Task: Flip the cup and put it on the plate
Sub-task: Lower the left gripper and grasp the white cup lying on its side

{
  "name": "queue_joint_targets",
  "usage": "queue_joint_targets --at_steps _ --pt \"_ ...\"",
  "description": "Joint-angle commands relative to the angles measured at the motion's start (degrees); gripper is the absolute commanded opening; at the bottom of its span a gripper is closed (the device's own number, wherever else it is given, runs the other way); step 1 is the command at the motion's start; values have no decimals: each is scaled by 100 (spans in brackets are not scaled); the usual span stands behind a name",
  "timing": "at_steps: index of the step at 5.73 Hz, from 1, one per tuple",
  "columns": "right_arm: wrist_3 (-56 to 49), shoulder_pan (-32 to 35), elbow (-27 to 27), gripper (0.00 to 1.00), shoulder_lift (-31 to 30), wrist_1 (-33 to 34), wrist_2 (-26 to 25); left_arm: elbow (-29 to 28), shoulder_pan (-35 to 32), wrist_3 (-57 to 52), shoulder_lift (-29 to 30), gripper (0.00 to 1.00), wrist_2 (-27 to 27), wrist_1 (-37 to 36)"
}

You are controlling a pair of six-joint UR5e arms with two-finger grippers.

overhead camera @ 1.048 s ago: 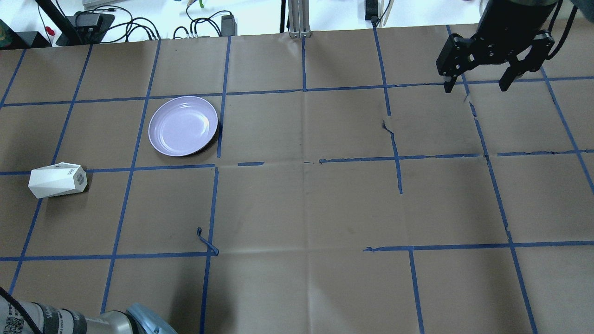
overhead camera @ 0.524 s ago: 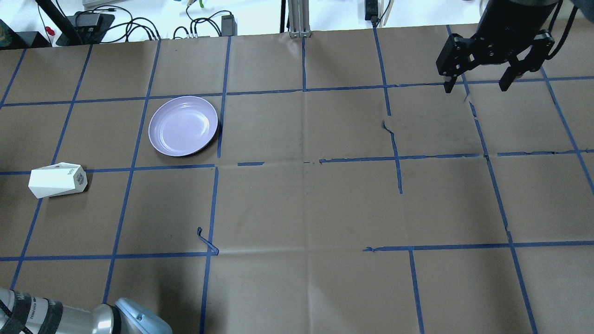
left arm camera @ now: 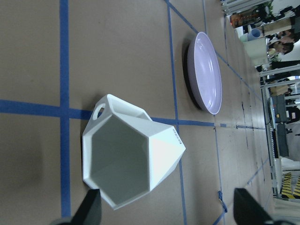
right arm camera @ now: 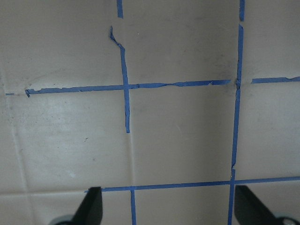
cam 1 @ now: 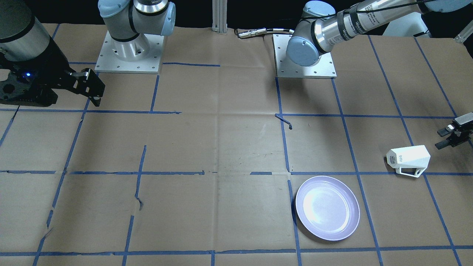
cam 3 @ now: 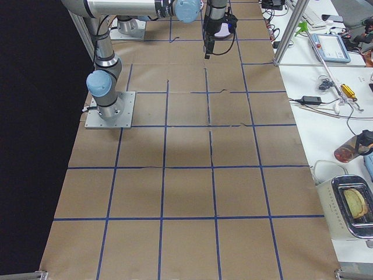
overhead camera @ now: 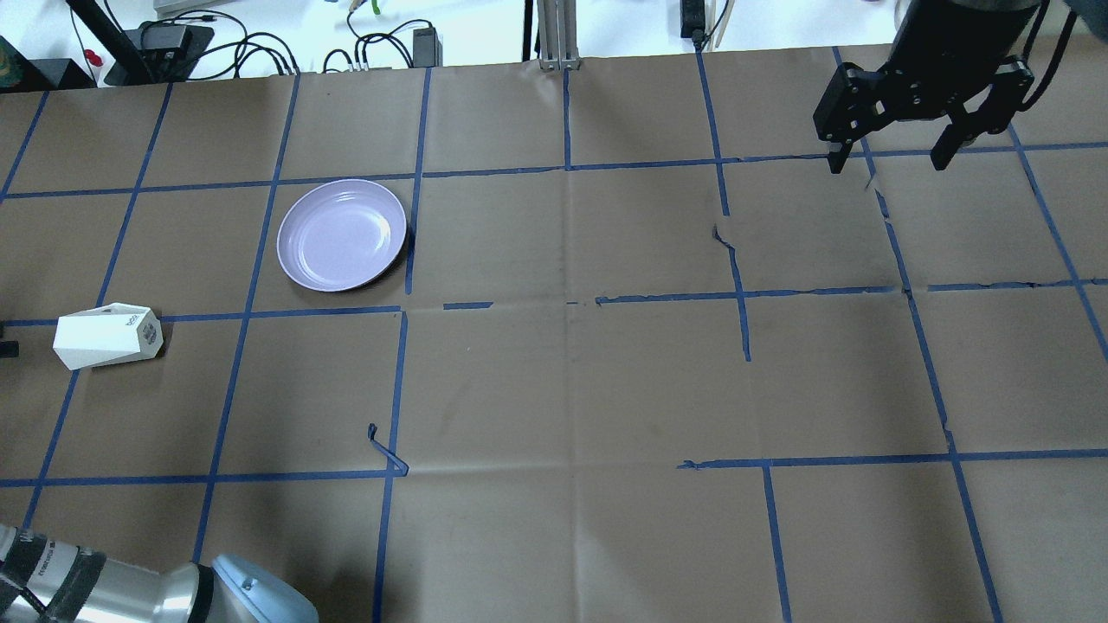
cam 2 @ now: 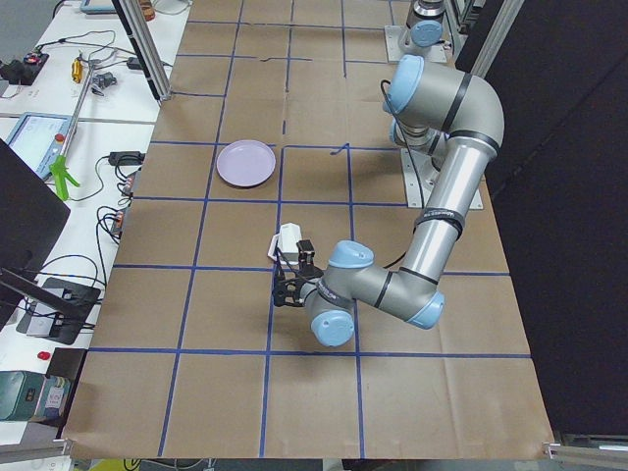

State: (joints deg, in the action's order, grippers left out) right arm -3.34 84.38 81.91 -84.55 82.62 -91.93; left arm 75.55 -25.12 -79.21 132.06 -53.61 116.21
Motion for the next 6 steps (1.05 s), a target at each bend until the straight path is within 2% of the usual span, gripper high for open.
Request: queue_joint_targets --at_steps 1,5,6 --pt "0 0 0 100 0 0 0 -5 -45 -209 362 99 289 236" --pt "0 0 0 100 0 0 0 101 -362 -192 364 99 264 526" --pt "0 0 0 100 0 0 0 83 -353 -165 364 98 829 491"
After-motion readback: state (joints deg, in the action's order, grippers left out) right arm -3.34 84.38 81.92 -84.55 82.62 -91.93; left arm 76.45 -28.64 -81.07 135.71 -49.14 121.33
